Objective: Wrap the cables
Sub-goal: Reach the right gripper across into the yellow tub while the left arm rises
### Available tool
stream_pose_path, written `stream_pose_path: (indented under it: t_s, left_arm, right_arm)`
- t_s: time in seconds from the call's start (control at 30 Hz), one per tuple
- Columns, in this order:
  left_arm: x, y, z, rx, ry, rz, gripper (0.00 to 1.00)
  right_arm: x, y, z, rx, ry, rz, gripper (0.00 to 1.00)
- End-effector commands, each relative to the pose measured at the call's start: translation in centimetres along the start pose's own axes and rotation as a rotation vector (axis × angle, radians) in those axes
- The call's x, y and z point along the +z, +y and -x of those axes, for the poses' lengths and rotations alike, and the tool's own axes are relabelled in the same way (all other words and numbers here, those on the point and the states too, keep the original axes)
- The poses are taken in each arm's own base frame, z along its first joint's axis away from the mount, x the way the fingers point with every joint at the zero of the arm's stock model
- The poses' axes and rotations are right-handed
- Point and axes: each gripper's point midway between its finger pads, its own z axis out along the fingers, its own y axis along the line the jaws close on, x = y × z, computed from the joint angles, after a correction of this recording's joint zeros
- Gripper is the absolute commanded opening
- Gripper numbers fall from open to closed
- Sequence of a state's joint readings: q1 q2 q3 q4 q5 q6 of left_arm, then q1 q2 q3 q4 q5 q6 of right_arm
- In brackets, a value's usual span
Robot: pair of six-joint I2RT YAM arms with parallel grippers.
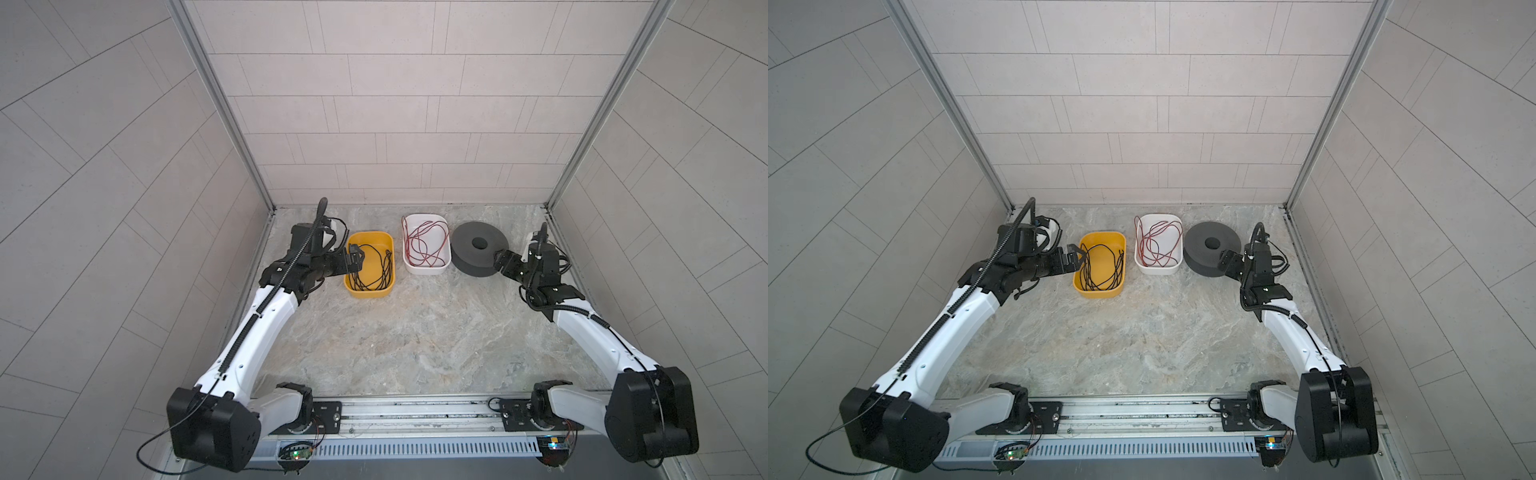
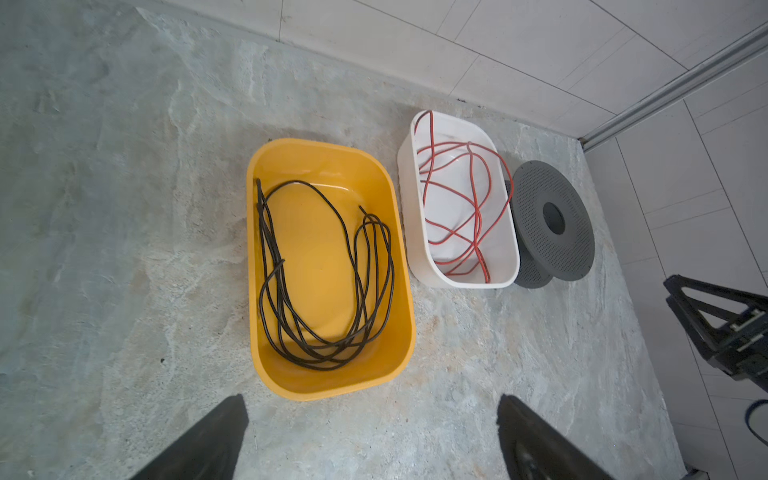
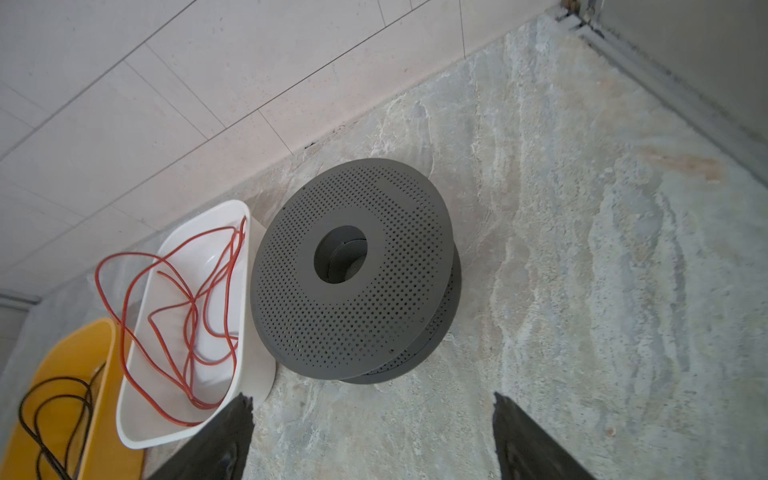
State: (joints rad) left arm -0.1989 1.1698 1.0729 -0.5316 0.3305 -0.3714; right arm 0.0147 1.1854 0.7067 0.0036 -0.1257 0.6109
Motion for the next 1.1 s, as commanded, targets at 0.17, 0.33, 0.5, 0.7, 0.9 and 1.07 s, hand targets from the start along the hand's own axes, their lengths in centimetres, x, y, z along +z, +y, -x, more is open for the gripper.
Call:
stream_pose_path:
  t_s: [0.17,0.33,0.5,0.7,0.9,1.07]
  left_arm:
    - [0.6,-0.3,-3.3,-0.02,0.107,-0.053,1.0]
    - [-0.2,0.5,-3.3,-0.021,0.073,-0.018,1.0]
    - [-0.8,2.0,-3.7,-0.064,0.049,0.03,1.0]
    - [-1.7,4.3,-3.9,-0.148,0.006,0.08,1.0]
    - [-2.8,6.3,-3.5,-0.189,-0.065,0.135,1.0]
    - [-2.8,6.5,-3.5,-0.196,-0.078,0.133,1.0]
  right_arm:
    - [0.6,3.6,-1.2,-0.025,0.111,0.127,0.87]
    - [-0.1,8.4,-2.7,-0.17,0.163,0.206,0.84]
    - [-1.1,14.4,-4.9,-0.322,0.203,0.282,0.79]
    - [-1.4,21.8,-8.3,-0.47,0.259,0.404,0.71]
    - [-0.5,28.1,-12.6,-0.566,0.32,0.515,0.59]
    - [1.5,32.7,-15.5,-0.614,0.372,0.609,0.4]
